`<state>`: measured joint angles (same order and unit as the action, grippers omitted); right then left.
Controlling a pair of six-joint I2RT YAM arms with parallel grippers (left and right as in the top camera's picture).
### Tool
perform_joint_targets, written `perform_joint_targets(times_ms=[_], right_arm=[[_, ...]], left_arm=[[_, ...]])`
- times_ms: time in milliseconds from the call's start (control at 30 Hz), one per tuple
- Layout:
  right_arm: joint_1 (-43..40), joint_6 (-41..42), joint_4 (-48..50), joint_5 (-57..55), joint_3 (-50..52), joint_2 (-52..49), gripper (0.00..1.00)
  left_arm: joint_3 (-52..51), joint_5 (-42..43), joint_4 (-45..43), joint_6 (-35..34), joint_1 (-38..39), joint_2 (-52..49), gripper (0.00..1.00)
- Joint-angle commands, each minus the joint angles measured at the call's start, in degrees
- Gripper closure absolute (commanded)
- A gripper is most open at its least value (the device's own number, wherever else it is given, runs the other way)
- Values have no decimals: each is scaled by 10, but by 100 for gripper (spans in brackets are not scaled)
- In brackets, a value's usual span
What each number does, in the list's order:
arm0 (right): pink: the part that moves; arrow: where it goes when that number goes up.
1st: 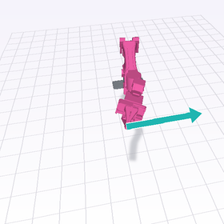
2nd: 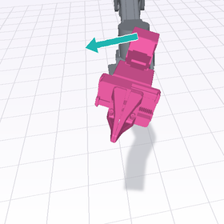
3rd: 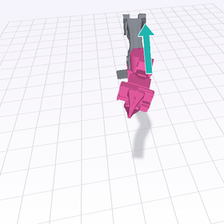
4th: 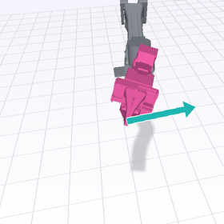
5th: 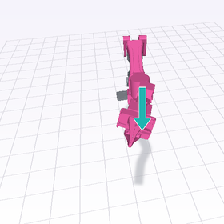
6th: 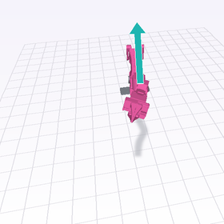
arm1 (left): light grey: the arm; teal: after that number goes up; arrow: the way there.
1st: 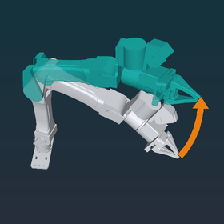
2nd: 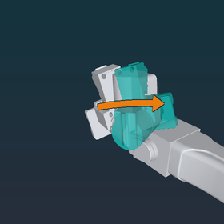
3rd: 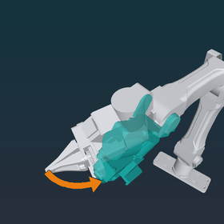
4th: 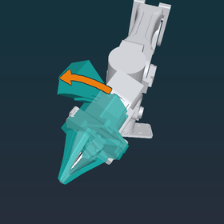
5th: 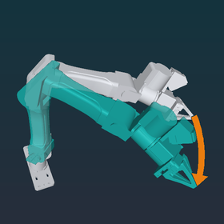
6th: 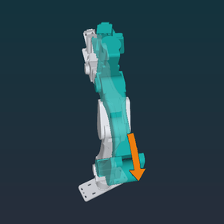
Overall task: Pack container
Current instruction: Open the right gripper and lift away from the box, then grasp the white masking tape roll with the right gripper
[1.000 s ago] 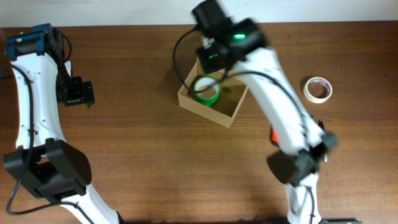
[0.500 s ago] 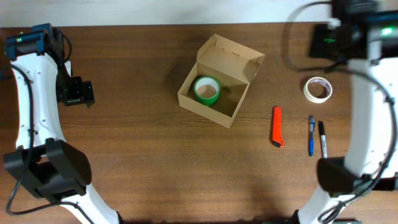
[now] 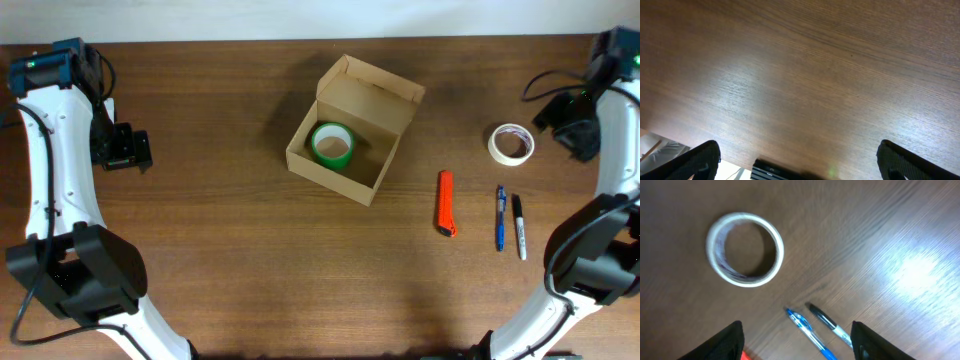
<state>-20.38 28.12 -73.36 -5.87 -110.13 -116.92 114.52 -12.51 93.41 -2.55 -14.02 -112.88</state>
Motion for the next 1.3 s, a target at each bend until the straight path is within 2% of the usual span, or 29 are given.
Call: perform_joint_targets(times_ms=[0,133,433,900,967,1033,1067,1167,1200,1267], right_arm=[[0,31,38,12,57,-20,32],[0,39,90,17,97,-44,34],[0,42,147,26,97,-76,37],[0,54,183,24,97,-129,39],[0,54,184,25,97,-139,44],[0,54,184,25,97,-148,56],[0,54,183,28,97,-153,74],[0,54,183,40,97,-153,92],[0,53,183,48,97,-152,96],[0,40,181,75,92,-152,96]], left_arm=[[-3,-6,0,9,-4,2,0],[-3,-6,0,9,-4,2,0],[-3,-6,0,9,-4,2,0],[-3,-6,0,9,-4,2,0],[-3,-6,0,9,-4,2,0],[-3,-6,0,9,-4,2,0],[-3,-6,0,9,-4,2,0],[-3,-6,0,9,-4,2,0],[-3,-6,0,9,-4,2,0],[-3,-6,0,9,-4,2,0]])
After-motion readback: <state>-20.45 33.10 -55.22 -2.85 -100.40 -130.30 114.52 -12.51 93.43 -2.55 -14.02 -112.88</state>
